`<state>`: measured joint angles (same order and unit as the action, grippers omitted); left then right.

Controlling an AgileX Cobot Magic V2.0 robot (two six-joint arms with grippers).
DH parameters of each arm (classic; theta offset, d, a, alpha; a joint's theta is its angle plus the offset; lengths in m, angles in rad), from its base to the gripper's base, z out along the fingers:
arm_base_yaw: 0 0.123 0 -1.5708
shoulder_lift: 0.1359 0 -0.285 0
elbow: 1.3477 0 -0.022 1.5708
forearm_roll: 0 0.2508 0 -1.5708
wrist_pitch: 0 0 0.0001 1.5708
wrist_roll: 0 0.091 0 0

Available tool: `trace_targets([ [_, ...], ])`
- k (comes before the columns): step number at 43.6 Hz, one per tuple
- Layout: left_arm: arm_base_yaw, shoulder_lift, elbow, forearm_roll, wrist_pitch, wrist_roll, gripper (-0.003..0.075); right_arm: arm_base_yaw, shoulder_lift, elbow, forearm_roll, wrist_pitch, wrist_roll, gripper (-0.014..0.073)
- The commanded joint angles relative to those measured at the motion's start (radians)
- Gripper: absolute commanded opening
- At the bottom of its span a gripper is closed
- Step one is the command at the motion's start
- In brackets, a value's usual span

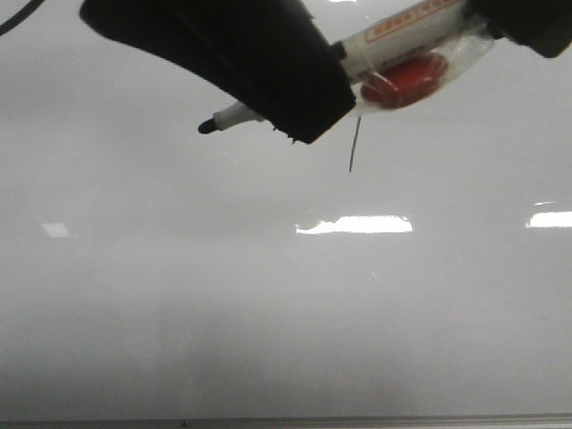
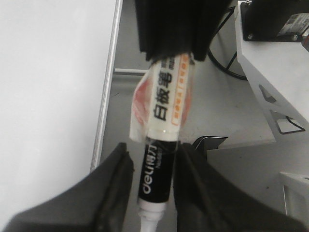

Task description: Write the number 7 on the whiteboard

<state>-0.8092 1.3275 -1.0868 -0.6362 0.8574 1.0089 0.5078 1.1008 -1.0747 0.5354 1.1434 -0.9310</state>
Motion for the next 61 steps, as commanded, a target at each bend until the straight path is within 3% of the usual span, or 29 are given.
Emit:
trace_targets([
  [1, -0.006, -0.024, -0.038, -0.046, -0.024, 0.001, 0.0127, 0.001, -0.022, -0.033, 0.044, -0.018, -0.009, -0.0015],
  [6, -0.006, -0.024, -0.038, -0.046, -0.024, 0.001, 0.0064, 0.001, -0.022, -0.033, 0.044, -0.015, -0.009, 0.0151],
  [12, -0.006, -0.024, -0.038, -0.038, -0.019, -0.001, 0.0010, -0.001, -0.023, -0.033, 0.044, 0.006, -0.007, 0.0429],
  [17, -0.005, -0.037, -0.040, 0.072, -0.014, -0.075, -0.0020, -0.034, -0.049, -0.043, -0.018, 0.046, 0.073, 0.0546],
  [25, -0.005, -0.093, -0.085, 0.534, 0.059, -0.523, -0.0020, -0.144, -0.122, -0.056, -0.172, 0.061, 0.326, 0.0550],
  [30, 0.007, -0.136, -0.107, 0.801, 0.175, -0.790, -0.0021, -0.203, -0.158, -0.056, -0.193, 0.064, 0.386, 0.0550],
  [33, 0.049, -0.167, -0.107, 0.878, 0.226, -0.898, -0.0020, -0.220, -0.170, -0.056, -0.193, 0.065, 0.387, 0.0550],
  [39, 0.216, -0.242, -0.075, 0.896, 0.190, -0.977, -0.0020, -0.226, -0.175, -0.055, -0.193, 0.065, 0.387, 0.0550],
  [52, 0.666, -0.359, 0.178, 0.808, -0.184, -1.104, -0.0021, -0.226, -0.175, -0.055, -0.193, 0.048, 0.387, 0.0550],
  [61, 0.776, -0.322, 0.335, 0.663, -0.483, -1.104, -0.0020, -0.226, -0.175, -0.055, -0.193, 0.025, 0.387, 0.0550],
])
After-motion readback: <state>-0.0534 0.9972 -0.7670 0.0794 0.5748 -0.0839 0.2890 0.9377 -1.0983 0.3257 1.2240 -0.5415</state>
